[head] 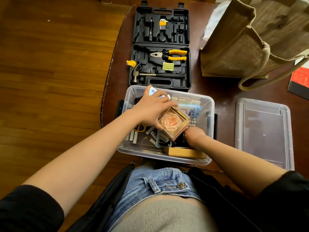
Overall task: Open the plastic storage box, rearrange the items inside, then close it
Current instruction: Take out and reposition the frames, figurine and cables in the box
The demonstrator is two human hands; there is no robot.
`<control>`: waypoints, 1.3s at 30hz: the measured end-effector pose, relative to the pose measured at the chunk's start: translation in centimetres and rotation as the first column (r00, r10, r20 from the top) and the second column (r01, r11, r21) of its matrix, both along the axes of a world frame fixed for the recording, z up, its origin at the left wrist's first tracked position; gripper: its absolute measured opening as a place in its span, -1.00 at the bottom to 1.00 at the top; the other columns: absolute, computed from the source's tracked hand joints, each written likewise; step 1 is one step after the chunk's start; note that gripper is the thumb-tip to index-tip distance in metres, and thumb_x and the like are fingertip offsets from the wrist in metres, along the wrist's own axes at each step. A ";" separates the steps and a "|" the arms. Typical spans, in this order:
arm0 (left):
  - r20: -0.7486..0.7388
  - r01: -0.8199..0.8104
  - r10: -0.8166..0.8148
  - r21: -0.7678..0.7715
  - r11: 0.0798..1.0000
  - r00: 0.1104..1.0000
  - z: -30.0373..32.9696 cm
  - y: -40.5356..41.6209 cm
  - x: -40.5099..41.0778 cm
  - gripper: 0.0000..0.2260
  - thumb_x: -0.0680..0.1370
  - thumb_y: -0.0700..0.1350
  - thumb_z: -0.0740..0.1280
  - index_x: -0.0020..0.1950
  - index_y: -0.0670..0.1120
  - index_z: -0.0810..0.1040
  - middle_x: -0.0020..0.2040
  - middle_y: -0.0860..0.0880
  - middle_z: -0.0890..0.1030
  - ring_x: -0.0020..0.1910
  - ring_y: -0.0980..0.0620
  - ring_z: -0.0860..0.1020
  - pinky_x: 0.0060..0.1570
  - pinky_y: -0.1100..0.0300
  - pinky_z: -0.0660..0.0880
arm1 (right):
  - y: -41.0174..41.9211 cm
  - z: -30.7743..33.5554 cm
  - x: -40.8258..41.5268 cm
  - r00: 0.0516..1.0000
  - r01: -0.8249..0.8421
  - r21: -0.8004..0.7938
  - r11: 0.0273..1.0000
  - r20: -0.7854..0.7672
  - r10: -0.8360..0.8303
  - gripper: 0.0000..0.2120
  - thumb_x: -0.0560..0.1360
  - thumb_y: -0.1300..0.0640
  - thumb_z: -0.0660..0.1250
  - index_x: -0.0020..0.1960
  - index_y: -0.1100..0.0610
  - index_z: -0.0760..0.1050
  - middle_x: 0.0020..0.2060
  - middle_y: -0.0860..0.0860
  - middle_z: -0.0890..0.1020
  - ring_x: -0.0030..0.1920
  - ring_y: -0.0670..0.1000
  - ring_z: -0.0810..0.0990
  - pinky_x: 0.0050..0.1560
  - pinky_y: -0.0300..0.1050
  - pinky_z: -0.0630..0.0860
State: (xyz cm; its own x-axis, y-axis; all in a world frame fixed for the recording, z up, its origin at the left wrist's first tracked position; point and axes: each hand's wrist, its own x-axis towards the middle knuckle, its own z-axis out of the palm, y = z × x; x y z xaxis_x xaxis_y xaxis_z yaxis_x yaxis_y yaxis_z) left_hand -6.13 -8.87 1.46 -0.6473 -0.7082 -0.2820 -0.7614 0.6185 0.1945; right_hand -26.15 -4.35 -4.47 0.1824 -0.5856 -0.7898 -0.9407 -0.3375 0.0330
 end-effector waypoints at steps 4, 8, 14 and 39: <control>-0.005 0.000 0.000 0.005 1.000 1.000 0.0 0.0 0.0 -0.20 0.32 0.29 0.42 0.48 0.15 0.18 0.37 0.07 0.38 0.45 0.00 0.13 0.35 -0.33 -0.10 | 0.0 0.6 0.1 1.000 -0.020 0.048 0.999 -0.001 0.020 -0.73 0.55 0.30 0.16 0.22 0.24 0.47 0.14 0.14 0.57 0.11 0.12 0.57 0.08 -0.06 0.56; 0.003 0.000 0.000 0.001 1.000 1.000 0.0 0.0 0.0 -0.19 0.32 0.30 0.42 0.48 0.15 0.18 0.38 0.07 0.37 0.45 0.01 0.13 0.35 -0.32 -0.10 | -0.1 3.2 -0.2 0.993 -0.116 0.272 0.955 0.068 0.102 -0.72 0.55 0.27 0.12 0.19 0.24 0.50 0.03 0.10 0.58 -0.02 0.09 0.52 0.00 -0.10 0.46; -0.012 0.006 -0.006 0.003 1.000 1.000 0.0 -0.2 0.0 -0.21 0.31 0.30 0.42 0.46 0.14 0.21 0.35 0.05 0.40 0.44 -0.02 0.17 0.35 -0.32 -0.07 | -0.4 6.7 -1.5 0.973 -0.167 0.446 0.880 0.218 0.074 -0.71 0.53 0.12 0.21 0.20 0.19 0.50 0.06 0.10 0.58 -0.02 0.08 0.52 -0.04 -0.05 0.46; -0.085 -0.104 0.111 0.088 0.991 0.990 0.7 -0.5 1.7 -0.34 0.47 -0.05 0.41 0.51 0.10 0.19 0.51 0.03 0.16 0.50 0.00 0.08 0.46 -0.23 -0.04 | -1.0 6.9 -2.5 0.126 0.672 0.463 0.577 0.697 -0.706 -0.68 0.50 -0.04 0.34 0.10 0.19 0.49 0.01 0.13 0.64 0.00 0.11 0.64 0.04 0.04 0.57</control>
State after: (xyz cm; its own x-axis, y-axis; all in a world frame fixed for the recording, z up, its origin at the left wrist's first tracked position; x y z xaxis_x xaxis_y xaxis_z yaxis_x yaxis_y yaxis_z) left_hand -4.40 -9.37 2.20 -0.5939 -0.7516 -0.2872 -0.7998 0.5127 0.3122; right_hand -28.64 -5.39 2.45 0.2054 -0.7910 -0.5763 -0.3692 0.4828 -0.7941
